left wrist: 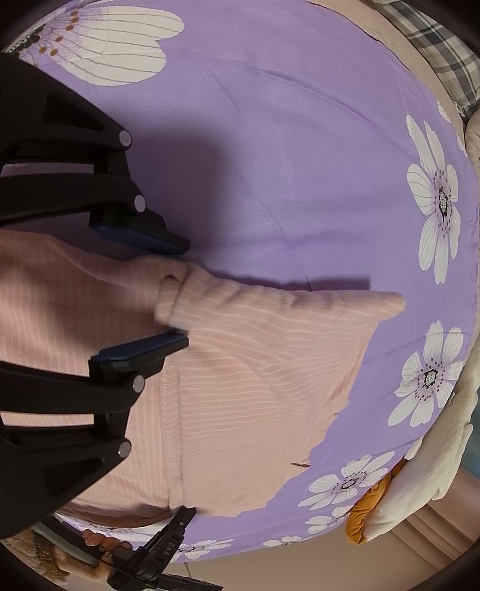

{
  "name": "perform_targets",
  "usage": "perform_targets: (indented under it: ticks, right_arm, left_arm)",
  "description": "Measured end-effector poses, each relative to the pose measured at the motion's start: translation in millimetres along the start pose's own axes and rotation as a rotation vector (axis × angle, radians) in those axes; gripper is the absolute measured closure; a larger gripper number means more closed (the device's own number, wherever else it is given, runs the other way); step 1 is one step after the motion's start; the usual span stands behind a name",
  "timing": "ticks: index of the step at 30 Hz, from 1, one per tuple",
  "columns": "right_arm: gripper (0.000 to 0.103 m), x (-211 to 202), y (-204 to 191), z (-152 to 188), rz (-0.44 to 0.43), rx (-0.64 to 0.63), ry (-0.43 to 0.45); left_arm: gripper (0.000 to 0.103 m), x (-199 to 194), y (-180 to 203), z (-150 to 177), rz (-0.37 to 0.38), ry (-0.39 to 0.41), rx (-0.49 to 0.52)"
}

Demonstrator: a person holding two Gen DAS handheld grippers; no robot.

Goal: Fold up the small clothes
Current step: 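Open the right gripper and move both grippers to the sweater hem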

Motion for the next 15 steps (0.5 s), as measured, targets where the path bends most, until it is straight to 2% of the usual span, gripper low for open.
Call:
perform_targets:
  ticks: [5,8,9,10,11,12,13,15]
  right_arm:
    - [0.097,-1,0,-1,0.001,0.000,-0.007]
    - [0.095,-7,-2,-2,0.008,-0.006,0.000]
    - [0.085,-10,-2,-2,0.019,-0.008,-0.003]
    - [0.063,-14,-3,-2,0.027,-0.012,-0.001]
    - [0.052,-20,-5,-2,0.029,-0.018,0.012]
    - [0.041,-26,-6,-2,0.023,-0.024,0.033]
    - [0.040,-34,-8,-2,0.012,-0.033,0.057]
    - [0.038,-47,-12,-2,-0.003,-0.051,0.080]
  left_arm:
    - [0.056,-8,5,7,-0.036,-0.007,0.034]
    - [0.055,-18,8,11,-0.028,0.007,0.045]
    - [0.051,-23,9,12,-0.027,0.014,0.049]
    - [0.045,-28,10,13,-0.027,0.026,0.053]
    - [0.042,-35,10,13,-0.026,0.044,0.055]
    - [0.035,-40,11,13,-0.021,0.058,0.056]
    - [0.027,-46,11,14,-0.013,0.074,0.054]
    - [0.022,-58,12,15,-0.004,0.104,0.048]
Point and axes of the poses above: each gripper's, at about its wrist camera, not at the fingertips, and x roughly the way its jaws point, y to its right, z to its underside, the point moved 7 cm from there along x, roughly the way its jaws point, and after that the axes turned 4 degrees about -z, right-handed, at the moved point
